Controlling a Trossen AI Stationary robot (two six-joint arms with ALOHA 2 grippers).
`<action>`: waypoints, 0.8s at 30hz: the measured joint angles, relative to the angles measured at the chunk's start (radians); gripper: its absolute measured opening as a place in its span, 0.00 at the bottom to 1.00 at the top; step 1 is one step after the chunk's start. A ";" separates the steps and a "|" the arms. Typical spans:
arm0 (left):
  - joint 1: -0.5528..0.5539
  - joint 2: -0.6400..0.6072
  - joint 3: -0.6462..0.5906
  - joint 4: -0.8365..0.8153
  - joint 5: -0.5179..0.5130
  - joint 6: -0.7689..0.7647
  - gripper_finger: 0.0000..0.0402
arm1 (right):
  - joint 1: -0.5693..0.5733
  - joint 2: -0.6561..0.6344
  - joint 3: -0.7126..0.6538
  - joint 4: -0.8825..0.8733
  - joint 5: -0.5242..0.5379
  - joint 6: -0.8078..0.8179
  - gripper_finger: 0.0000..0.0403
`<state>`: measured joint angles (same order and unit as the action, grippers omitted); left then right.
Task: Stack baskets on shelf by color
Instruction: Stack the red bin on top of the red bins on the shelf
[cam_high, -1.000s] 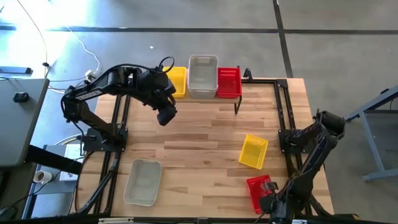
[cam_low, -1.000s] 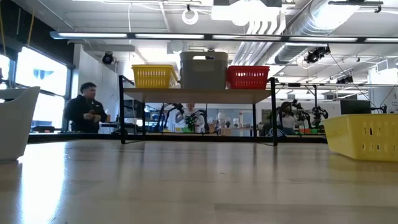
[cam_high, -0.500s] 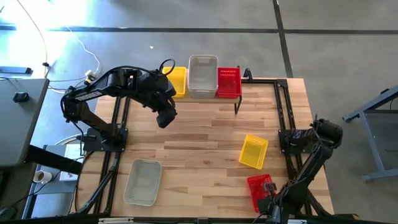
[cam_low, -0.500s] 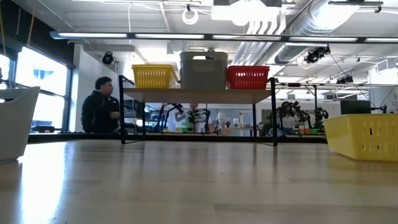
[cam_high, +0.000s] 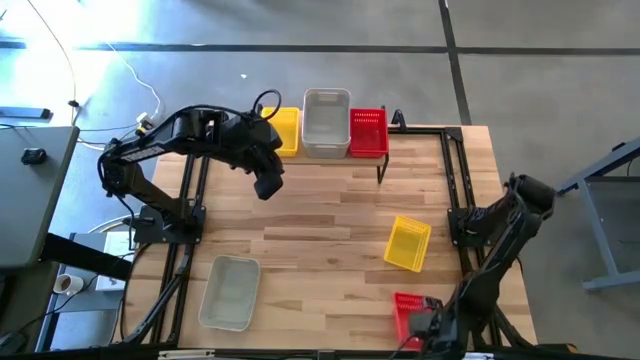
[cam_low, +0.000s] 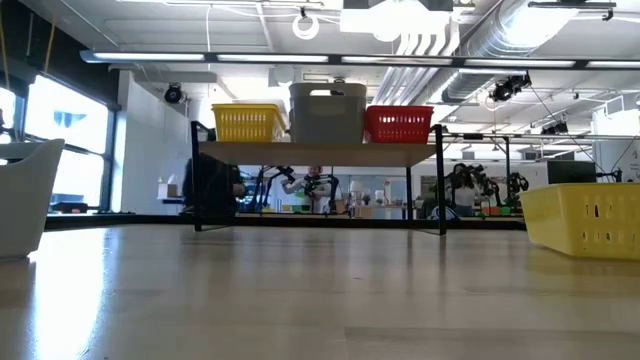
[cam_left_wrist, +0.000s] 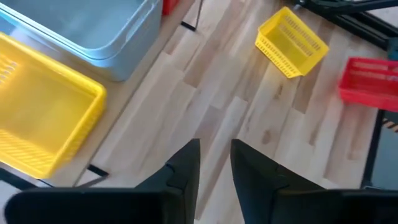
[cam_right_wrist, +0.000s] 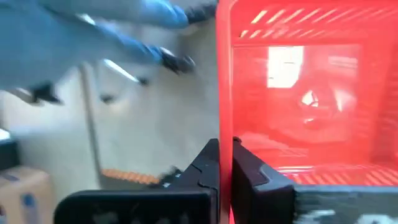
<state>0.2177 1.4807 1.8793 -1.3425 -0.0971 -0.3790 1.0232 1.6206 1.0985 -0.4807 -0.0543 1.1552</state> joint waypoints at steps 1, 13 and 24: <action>0.006 0.000 0.000 -0.001 0.000 0.008 0.21 | -0.010 -0.017 0.000 0.011 0.008 0.001 0.00; 0.111 0.000 0.000 -0.001 -0.004 0.152 0.33 | -0.234 -0.171 0.000 0.039 0.107 -0.071 0.00; 0.267 0.000 0.000 0.000 -0.004 0.298 0.32 | -0.481 -0.204 0.076 -0.020 0.139 -0.297 0.00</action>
<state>0.4851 1.4807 1.8793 -1.3430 -0.1012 -0.0809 0.5420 1.4170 1.1749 -0.5008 0.0846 0.8578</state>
